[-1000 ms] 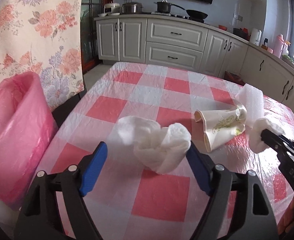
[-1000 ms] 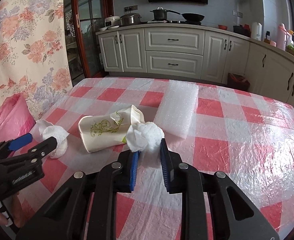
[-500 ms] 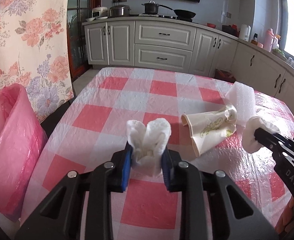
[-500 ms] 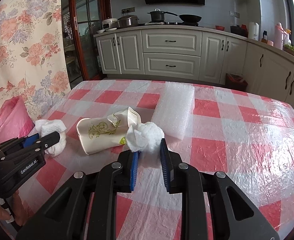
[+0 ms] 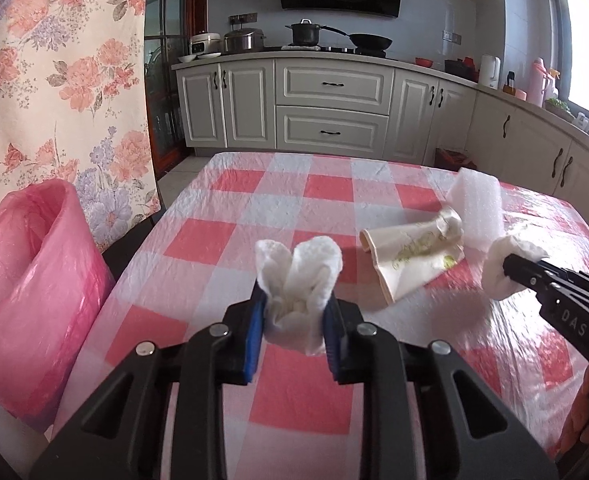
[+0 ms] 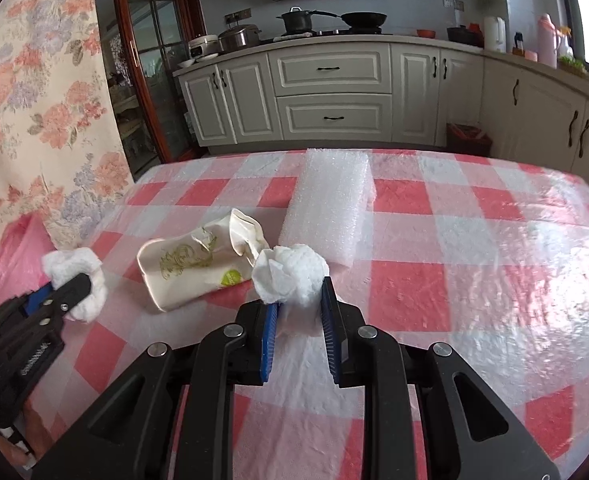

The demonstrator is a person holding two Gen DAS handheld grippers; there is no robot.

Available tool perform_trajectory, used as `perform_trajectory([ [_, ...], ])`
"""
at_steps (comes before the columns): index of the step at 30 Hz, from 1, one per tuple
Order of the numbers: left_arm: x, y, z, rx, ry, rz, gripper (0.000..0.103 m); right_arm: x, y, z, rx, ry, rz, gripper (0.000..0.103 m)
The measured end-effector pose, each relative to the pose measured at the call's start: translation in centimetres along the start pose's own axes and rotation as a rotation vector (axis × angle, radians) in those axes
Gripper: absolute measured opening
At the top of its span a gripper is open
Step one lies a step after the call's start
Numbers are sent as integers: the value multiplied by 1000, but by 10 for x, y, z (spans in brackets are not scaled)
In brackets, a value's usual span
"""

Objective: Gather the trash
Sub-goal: 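Lift both tissues and carry them over the pink bin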

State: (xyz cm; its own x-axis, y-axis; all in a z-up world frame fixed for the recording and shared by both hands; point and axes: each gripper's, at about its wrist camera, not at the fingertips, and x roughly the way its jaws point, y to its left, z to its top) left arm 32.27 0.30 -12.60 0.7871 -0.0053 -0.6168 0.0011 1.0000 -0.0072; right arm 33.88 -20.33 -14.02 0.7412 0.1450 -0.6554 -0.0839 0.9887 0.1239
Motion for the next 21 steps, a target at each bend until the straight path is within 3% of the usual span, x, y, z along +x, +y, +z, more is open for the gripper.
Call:
perform_trajectory([
  [10,-62,-1,-38,15,-47,-59,25,-72,28,-29,-81,-60,90,23],
  [21,-122,13,-59,20,-119,-67,26,-113,52,-62,-151,-81,159,23],
])
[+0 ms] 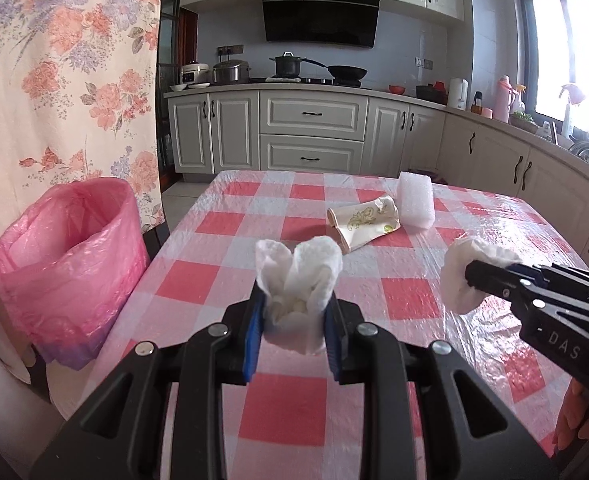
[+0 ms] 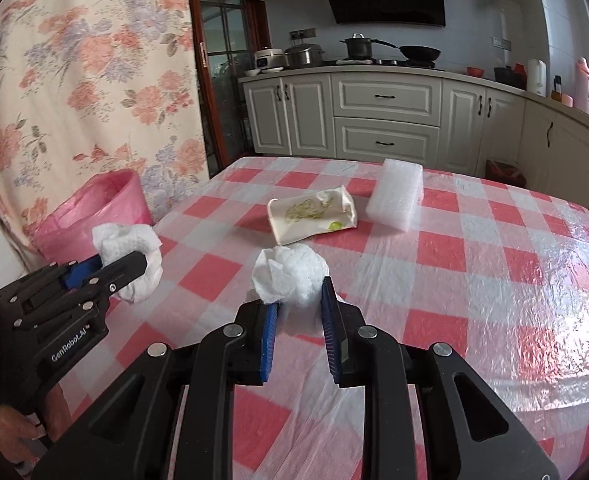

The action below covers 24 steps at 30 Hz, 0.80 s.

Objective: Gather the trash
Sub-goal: 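Lift both tissues and carry them over the pink bin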

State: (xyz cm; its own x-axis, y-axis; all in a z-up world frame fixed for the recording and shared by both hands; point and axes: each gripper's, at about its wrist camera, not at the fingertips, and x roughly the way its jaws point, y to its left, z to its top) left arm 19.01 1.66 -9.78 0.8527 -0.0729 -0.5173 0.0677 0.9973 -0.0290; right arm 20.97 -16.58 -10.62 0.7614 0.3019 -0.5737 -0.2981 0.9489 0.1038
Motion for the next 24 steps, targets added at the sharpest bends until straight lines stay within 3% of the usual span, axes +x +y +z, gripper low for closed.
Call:
perform_trajectory([
  [12,-47,17,-8,10,-70,35,26,-19,36,-6,-74,-25,56,23],
  [24,-71,62,-6,-30,-121,130,27,-27,77,12,-136,-63,129,23],
])
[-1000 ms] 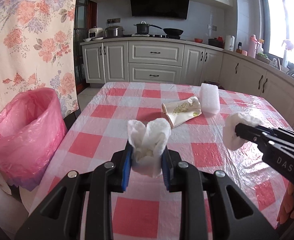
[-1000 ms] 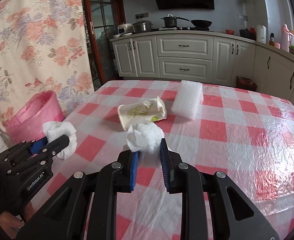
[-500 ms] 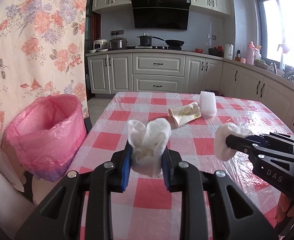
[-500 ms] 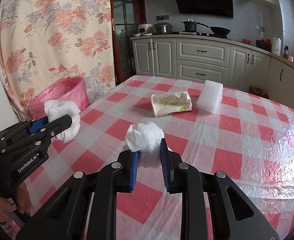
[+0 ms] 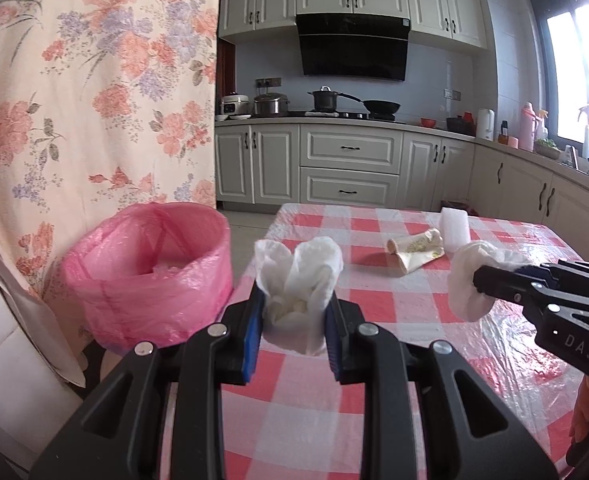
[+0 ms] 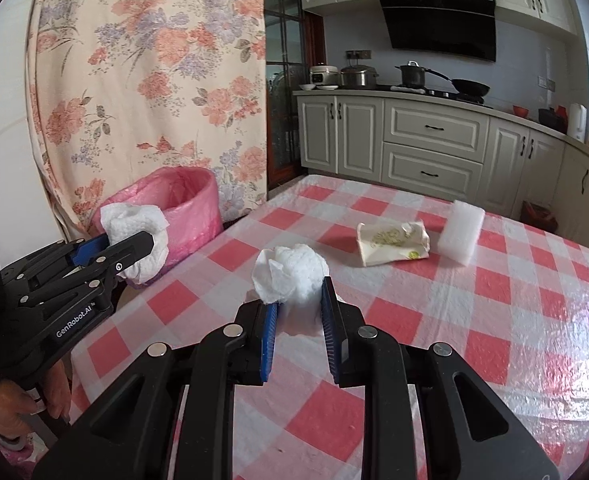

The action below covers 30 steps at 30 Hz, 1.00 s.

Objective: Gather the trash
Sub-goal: 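Lift both tissues and carry them over the pink bin, then open both grippers to drop the tissues into the bin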

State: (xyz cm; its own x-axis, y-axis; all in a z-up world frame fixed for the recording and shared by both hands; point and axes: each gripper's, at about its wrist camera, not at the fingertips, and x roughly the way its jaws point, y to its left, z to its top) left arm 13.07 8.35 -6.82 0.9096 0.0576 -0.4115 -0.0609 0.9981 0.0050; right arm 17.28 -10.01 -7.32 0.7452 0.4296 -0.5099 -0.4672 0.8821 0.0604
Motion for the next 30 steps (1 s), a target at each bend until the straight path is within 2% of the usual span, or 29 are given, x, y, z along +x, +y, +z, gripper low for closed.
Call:
perform_trajectory([
  [16,1,100,29,-96,-33,167,27,55,72,56,-123,-36,193,24],
  [23,26,146,55,-107,-33,229,27,96,98,90,-126,-38,287,24],
  [30,61,180,70,-135,-4,271,31,143,115,120,-116,-21,331,24],
])
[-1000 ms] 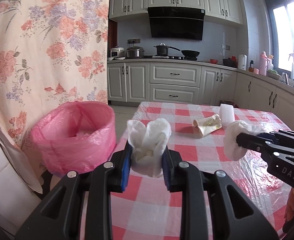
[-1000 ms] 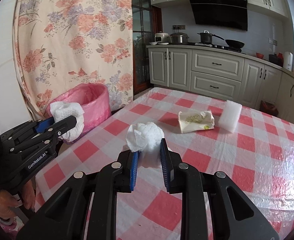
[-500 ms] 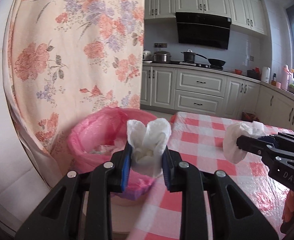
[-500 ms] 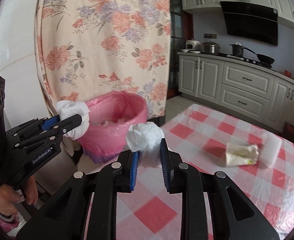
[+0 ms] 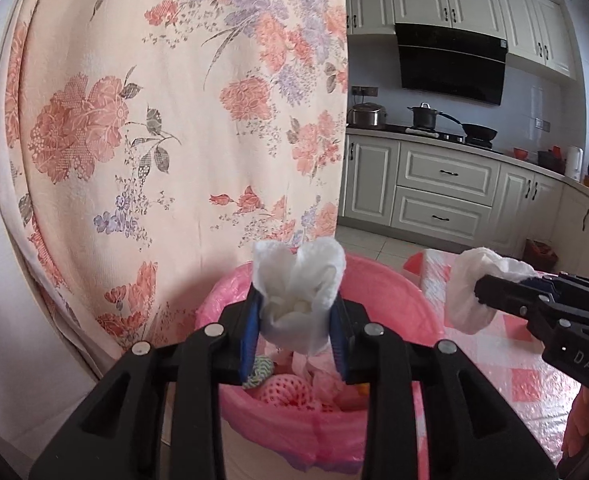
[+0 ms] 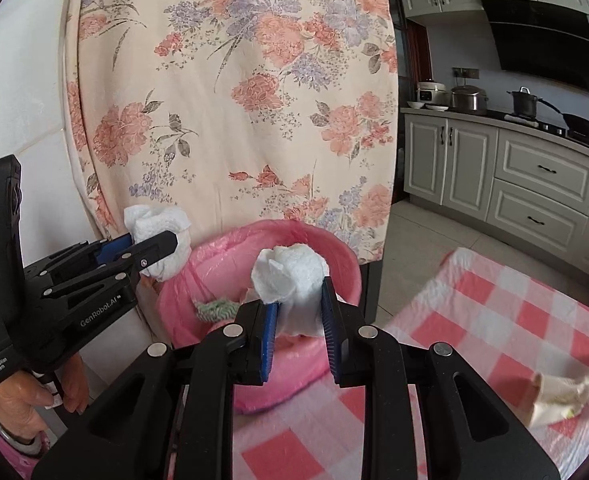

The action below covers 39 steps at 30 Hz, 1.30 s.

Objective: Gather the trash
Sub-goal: 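Open both grippers to drop the tissues into the bin, then move both open grippers back over the table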

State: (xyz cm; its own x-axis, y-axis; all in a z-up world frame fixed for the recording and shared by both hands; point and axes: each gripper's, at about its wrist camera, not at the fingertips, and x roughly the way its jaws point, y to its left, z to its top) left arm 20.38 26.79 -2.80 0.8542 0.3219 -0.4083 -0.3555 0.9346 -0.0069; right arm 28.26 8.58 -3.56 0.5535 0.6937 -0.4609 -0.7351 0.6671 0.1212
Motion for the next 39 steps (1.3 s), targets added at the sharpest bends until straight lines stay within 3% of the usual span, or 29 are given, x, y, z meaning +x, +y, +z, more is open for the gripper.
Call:
perform_trajectory([
  [5,23,8,5,-16,17,22,38,30,-2,15,-7,10,15,24],
  [7,33,12,6,-26,22,46,52,40,-4,19,-10,15,26,25],
  [8,36,14,6,-33,22,61,70,45,-5,20,-13,19,28,26],
  [9,37,15,6,-39,12,71,77,49,-6,21,-17,24,22,27],
  [14,39,19,1,-29,8,119,79,56,-20,13,6,41,18,30],
  [17,36,19,-3,-26,13,131,81,53,-24,7,22,40,28,49],
  [22,20,10,-9,-25,-2,123,87,31,-30,1,48,14,15,50],
  [28,9,-17,-13,-11,-4,81,91,-5,-42,-13,63,-20,-49,50],
  [34,1,-56,-20,-3,10,13,96,-35,-61,-39,76,-22,-126,60],
  [39,-6,-94,-32,23,28,-40,96,-65,-86,-68,116,-20,-197,61],
])
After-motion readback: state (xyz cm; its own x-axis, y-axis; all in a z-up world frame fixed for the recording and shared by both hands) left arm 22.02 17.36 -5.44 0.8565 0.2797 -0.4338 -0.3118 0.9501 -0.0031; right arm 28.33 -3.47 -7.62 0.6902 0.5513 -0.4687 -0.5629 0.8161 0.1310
